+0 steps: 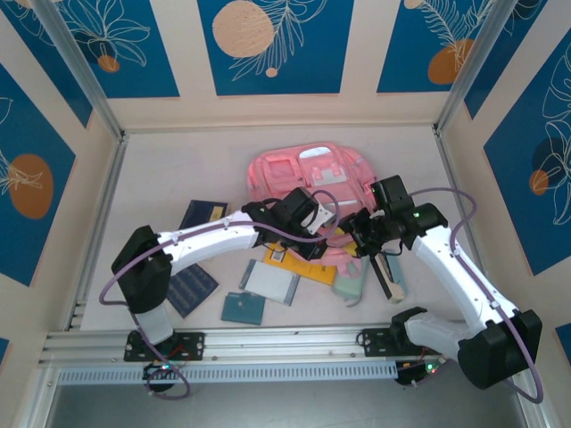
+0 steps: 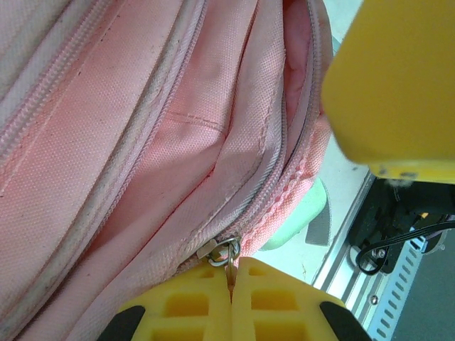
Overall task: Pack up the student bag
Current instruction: Unzip the student bag at the center of the table.
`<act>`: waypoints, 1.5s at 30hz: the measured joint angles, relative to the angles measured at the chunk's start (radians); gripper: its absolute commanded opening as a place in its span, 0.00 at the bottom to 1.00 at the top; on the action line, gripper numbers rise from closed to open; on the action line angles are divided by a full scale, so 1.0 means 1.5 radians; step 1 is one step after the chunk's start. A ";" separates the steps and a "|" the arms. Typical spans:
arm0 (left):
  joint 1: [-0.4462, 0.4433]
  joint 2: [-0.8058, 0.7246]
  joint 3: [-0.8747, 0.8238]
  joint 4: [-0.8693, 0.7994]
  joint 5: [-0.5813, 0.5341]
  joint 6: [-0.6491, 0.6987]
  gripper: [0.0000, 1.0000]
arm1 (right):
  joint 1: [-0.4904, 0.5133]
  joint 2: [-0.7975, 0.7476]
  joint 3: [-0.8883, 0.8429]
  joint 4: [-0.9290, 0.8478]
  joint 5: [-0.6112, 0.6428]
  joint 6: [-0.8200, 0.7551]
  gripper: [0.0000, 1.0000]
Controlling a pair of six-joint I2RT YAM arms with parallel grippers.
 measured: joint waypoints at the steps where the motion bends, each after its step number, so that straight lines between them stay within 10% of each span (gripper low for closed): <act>1: 0.000 0.000 0.000 0.000 0.000 0.000 0.00 | -0.001 -0.001 -0.002 0.001 0.000 0.001 0.51; 10: 0.000 0.000 -0.001 0.005 0.001 -0.001 0.00 | 0.001 0.059 -0.056 0.060 -0.018 0.025 0.50; 20: 0.000 -0.006 -0.010 0.005 -0.001 0.000 0.00 | 0.018 0.120 -0.056 0.101 -0.016 0.030 0.01; 45: 0.076 -0.124 -0.165 0.042 -0.091 0.017 0.00 | -0.055 0.080 -0.030 0.067 -0.012 -0.021 0.00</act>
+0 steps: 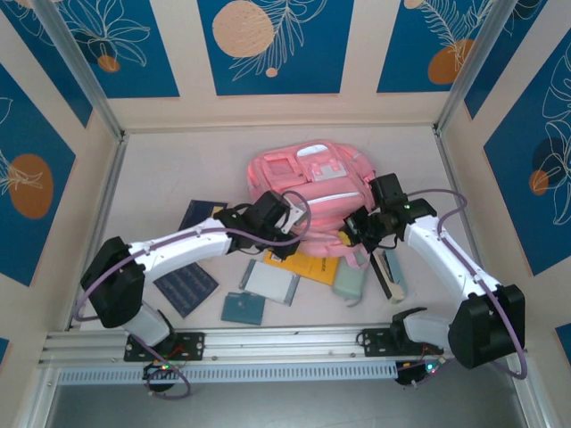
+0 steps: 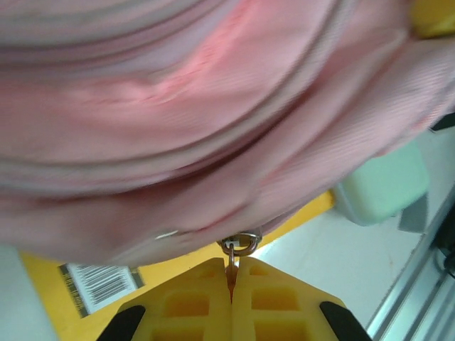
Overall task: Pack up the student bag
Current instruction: Unzip the student bag at the center of the table.
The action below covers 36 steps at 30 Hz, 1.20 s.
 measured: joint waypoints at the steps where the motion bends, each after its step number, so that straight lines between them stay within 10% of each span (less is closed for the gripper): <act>1: 0.007 -0.002 -0.005 0.003 0.000 0.000 0.00 | -0.006 0.000 0.003 -0.003 0.000 -0.004 0.00; 36: 0.223 0.109 0.042 0.035 0.020 -0.043 0.11 | -0.070 -0.038 0.018 -0.005 -0.019 -0.110 0.00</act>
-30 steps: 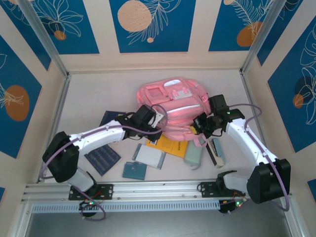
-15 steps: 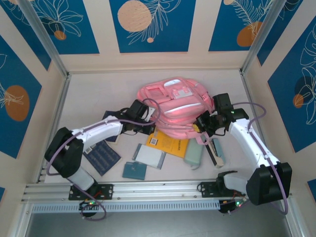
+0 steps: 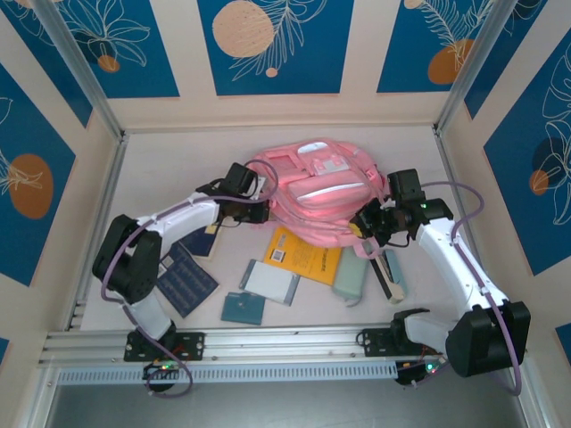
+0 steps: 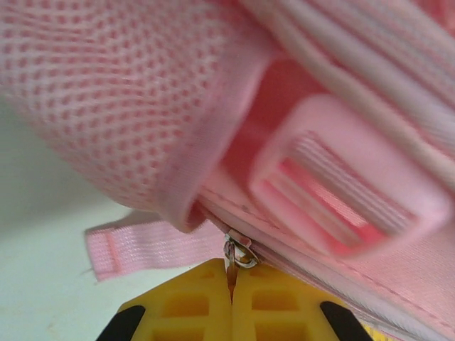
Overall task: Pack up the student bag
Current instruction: Unzip the student bag at the center of the table.
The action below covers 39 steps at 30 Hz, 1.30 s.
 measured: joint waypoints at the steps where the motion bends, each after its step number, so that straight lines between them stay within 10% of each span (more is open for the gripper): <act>1: 0.004 0.002 0.003 0.000 0.001 0.001 0.15 | 0.001 0.000 0.000 0.003 0.000 -0.003 0.00; 11: 0.032 -0.087 0.000 -0.027 0.000 -0.008 0.47 | 0.014 0.005 0.000 0.012 0.005 -0.036 0.00; 34: 0.059 -0.362 -0.087 -0.091 -0.108 0.026 0.55 | 0.217 0.207 0.161 0.213 -0.094 -0.244 0.00; 37: 0.059 -0.377 -0.087 -0.091 -0.107 0.029 0.55 | 0.225 0.243 0.171 0.205 -0.080 -0.259 0.10; 39: 0.060 -0.378 -0.087 -0.091 -0.096 0.029 0.55 | 0.227 0.272 0.189 0.186 -0.062 -0.269 0.36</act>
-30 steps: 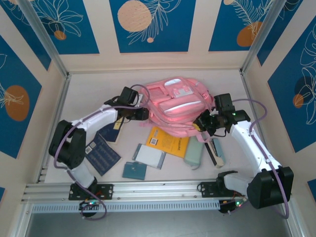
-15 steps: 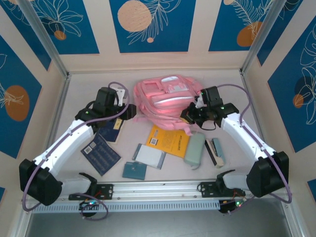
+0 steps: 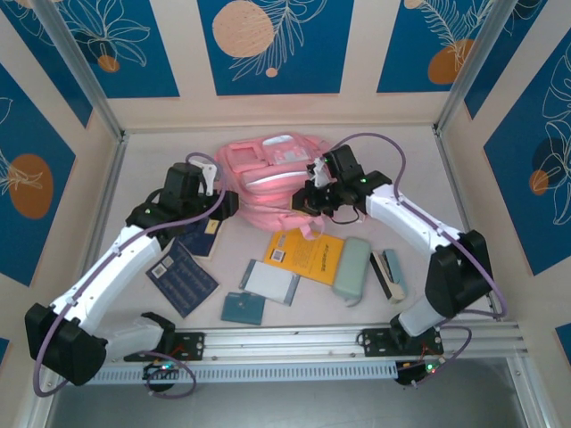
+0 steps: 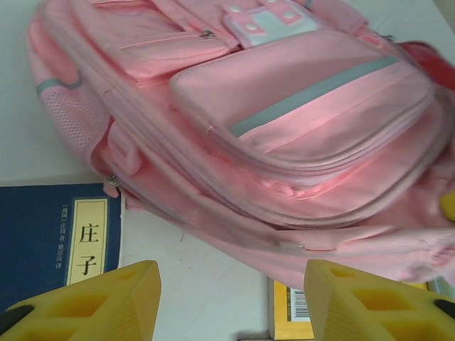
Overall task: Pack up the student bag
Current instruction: Unzip the student bag at the center of the table, then open the student bag at the center of the table.
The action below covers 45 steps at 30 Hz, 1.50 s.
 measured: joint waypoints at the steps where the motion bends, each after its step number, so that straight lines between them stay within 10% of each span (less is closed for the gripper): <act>1: 0.000 0.001 0.000 -0.001 0.009 0.000 0.55 | 0.001 0.010 0.008 -0.007 0.010 -0.005 0.44; 5: 0.000 0.009 -0.003 -0.006 0.049 -0.001 0.55 | 0.008 0.020 0.025 -0.038 0.078 -0.021 0.66; 17: -0.090 0.205 0.149 -0.109 0.079 0.085 0.62 | -0.016 -0.167 -0.004 -0.129 0.348 -0.024 0.68; 23: -0.157 0.397 0.339 -0.157 0.013 0.206 0.66 | -0.065 -0.232 -0.105 -0.142 0.365 -0.012 0.68; 25: -0.157 0.448 0.379 -0.171 -0.010 0.239 0.99 | -0.077 -0.250 -0.132 -0.147 0.361 -0.010 0.69; 32: -0.153 0.566 0.466 -0.203 -0.039 0.316 1.00 | -0.146 -0.340 -0.199 -0.146 0.318 -0.011 0.69; 39: -0.153 0.665 0.562 -0.214 -0.075 0.338 0.96 | -0.208 -0.372 -0.249 -0.124 0.251 -0.011 0.69; 45: -0.156 0.730 0.616 -0.234 -0.086 0.344 0.53 | -0.219 -0.384 -0.276 -0.107 0.211 -0.010 0.69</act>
